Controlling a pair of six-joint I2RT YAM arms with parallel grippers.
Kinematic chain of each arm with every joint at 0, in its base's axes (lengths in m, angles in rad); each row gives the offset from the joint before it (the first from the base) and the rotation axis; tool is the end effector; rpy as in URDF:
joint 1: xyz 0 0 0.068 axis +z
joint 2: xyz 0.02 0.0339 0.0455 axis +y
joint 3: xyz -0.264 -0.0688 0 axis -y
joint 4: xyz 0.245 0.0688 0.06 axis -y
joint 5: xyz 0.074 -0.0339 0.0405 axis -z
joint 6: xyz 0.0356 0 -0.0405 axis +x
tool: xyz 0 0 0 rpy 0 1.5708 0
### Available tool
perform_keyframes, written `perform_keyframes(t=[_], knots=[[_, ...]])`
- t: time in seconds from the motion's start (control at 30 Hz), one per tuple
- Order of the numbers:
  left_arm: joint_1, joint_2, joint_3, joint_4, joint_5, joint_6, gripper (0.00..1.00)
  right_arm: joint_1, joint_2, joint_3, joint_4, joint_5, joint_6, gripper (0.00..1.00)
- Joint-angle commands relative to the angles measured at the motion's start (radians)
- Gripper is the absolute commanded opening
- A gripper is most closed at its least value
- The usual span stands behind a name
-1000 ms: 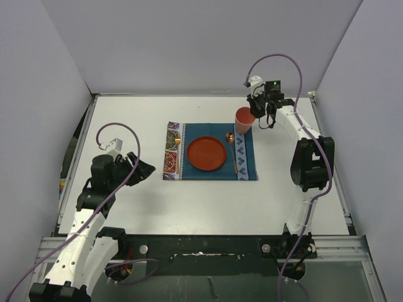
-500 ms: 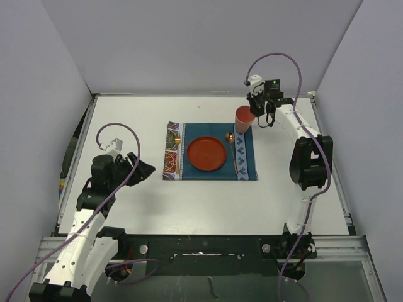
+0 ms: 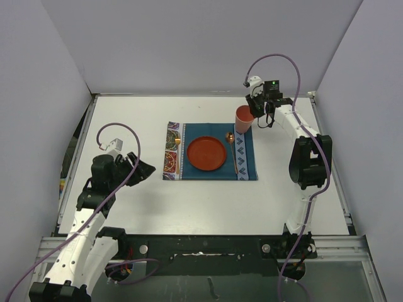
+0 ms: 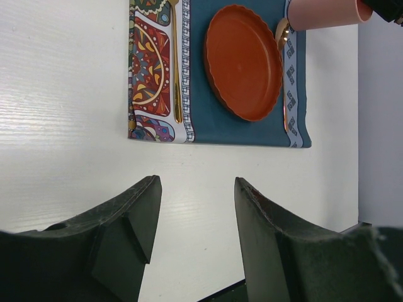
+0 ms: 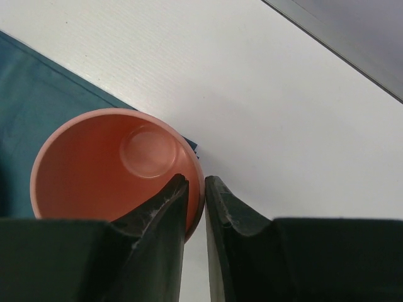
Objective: Set the dinner table for one person
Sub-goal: Adjust the cup on the napkin.
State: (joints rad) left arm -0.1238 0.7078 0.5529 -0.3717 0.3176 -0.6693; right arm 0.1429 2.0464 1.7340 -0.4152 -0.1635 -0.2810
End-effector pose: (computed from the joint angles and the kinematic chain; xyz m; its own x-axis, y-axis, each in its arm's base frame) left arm 0.1613 -0.0313 0.2524 -0.6302 -0.5155 -0.5806 -0.0073 0.7517 -0.6595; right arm 0.4683 0.0732 0.2574 -0.5602 -0.3570 -0.7475 -0.4332 0.8954 -0.1031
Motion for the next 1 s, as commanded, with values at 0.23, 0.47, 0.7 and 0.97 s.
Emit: perform_keyframes(t=[0.23, 0.47, 0.7, 0.97], knots=[[-0.002, -0.007, -0.001, 0.052, 0.011, 0.0, 0.49, -0.001, -0.04, 0.006, 0.03, 0.024, -0.015, 0.34], [-0.002, -0.017, 0.007, 0.046, 0.015, 0.0, 0.49, 0.002, -0.062, 0.011, 0.02, 0.009, -0.021, 0.47], [-0.002, -0.042, 0.01, 0.024, 0.012, 0.003, 0.49, 0.01, -0.095, 0.007, 0.05, 0.003, -0.026, 0.47], [-0.002, -0.077, 0.038, -0.031, -0.002, 0.019, 0.46, 0.123, -0.253, 0.129, -0.143, 0.043, -0.067, 0.35]])
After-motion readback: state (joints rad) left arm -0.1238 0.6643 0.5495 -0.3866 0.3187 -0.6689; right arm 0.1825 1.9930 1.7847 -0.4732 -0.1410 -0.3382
